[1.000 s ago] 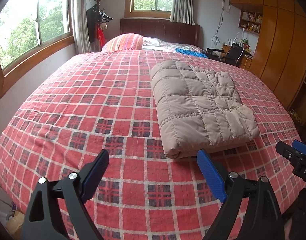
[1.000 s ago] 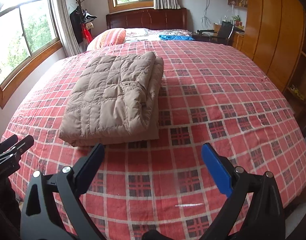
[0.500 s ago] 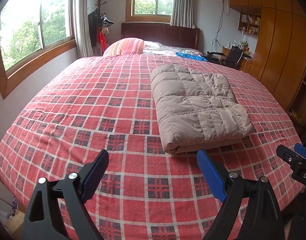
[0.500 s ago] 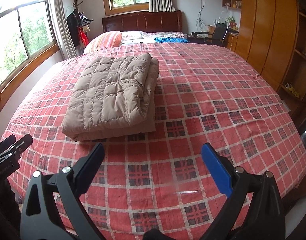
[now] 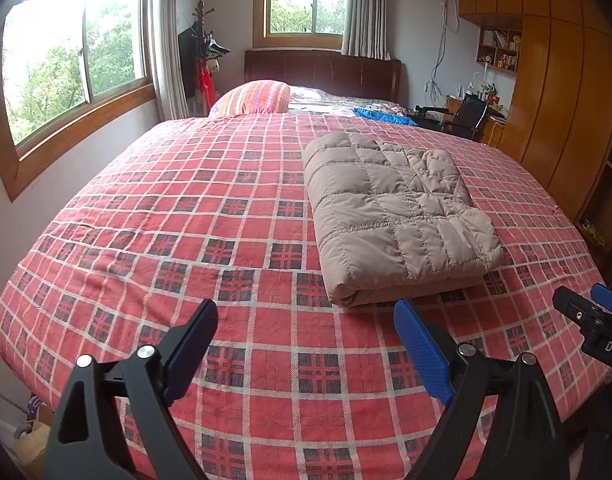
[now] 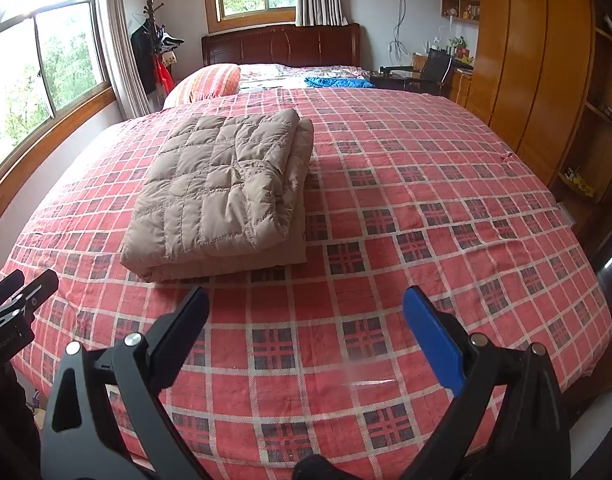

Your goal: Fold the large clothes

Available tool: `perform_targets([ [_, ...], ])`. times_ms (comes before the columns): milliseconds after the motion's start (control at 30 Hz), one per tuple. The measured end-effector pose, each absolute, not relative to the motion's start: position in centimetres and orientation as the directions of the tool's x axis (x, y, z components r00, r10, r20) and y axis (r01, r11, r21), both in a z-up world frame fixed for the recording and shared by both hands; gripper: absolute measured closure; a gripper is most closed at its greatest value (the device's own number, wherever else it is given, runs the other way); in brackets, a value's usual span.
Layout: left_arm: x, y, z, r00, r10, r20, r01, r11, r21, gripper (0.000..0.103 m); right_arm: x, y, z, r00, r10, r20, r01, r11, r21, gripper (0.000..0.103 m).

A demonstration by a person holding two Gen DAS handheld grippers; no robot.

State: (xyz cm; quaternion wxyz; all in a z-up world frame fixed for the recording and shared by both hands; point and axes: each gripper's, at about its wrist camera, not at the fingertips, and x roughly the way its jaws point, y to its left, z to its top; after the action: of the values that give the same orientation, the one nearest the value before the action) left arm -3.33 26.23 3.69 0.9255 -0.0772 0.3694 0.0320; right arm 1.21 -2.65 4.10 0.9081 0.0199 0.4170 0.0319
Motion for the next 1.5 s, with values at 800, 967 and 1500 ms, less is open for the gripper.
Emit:
perform_targets([
  [800,-3.27,26.11,3.37,0.719,0.002,-0.695,-0.113,0.987,-0.115,0.013,1.81,-2.75,3.78,0.645,0.076,-0.760,-0.048,0.997,0.059,0.006],
  [967,-3.29,26.09,3.31,0.719,0.000,-0.695,-0.111,0.987,-0.114,0.013,1.91,-2.72,3.71,0.640,0.083,-0.764,-0.052,0.997,0.064,0.006],
  [1500,-3.31,26.04,3.27,0.718,-0.001,-0.696,-0.108,0.988,-0.114,0.013,1.98,-2.77,3.68,0.645,0.086,-0.760,-0.054,0.996,0.067,0.006],
])
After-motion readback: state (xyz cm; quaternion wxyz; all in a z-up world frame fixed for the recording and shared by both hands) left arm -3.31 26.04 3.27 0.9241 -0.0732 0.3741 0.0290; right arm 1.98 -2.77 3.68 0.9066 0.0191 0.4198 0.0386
